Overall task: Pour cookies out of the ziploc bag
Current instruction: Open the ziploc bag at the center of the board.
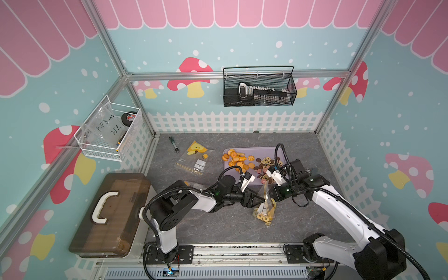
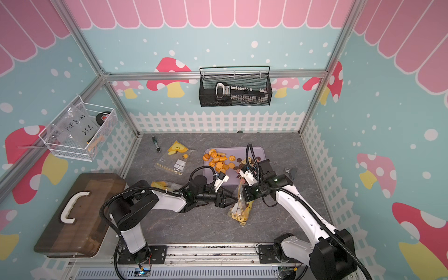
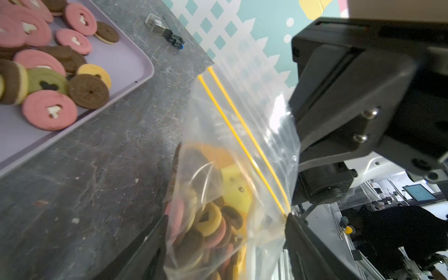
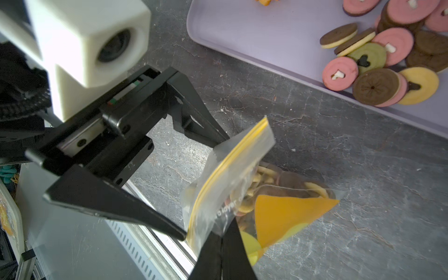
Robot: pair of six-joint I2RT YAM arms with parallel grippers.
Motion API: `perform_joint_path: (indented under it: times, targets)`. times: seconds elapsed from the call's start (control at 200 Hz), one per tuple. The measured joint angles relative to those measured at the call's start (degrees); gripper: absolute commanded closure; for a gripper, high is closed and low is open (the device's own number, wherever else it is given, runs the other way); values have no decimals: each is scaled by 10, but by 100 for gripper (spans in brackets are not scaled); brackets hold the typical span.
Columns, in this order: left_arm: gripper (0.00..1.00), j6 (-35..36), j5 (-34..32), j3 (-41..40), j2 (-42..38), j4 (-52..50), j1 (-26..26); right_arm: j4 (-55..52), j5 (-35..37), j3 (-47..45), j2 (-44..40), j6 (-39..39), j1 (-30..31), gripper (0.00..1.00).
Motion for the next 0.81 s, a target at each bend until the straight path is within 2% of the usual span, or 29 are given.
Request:
perform_joint_path:
  times: [0.05,0.11,0.245,0.46,0.52,0.681,0.806]
  targets:
    - [27,0,2,2,2,0,0,0,0,0,0,0,-1,100]
    - [34,1,4,2,2,-3,0,0,0,0,0,0,-2,100]
    - [62,6,12,9,4,-14,0,0,0,0,0,0,-3,100]
    - [74,-2,20,21,18,-12,0,0,2,0,0,1,-5,100]
    - [81,-4,20,21,19,-10,0,0,3,0,0,1,-5,100]
    - [85,-9,23,21,20,-4,0,0,7,-1,0,2,-9,100]
    - [100,-21,24,18,20,8,1,0,14,-1,0,2,-12,100]
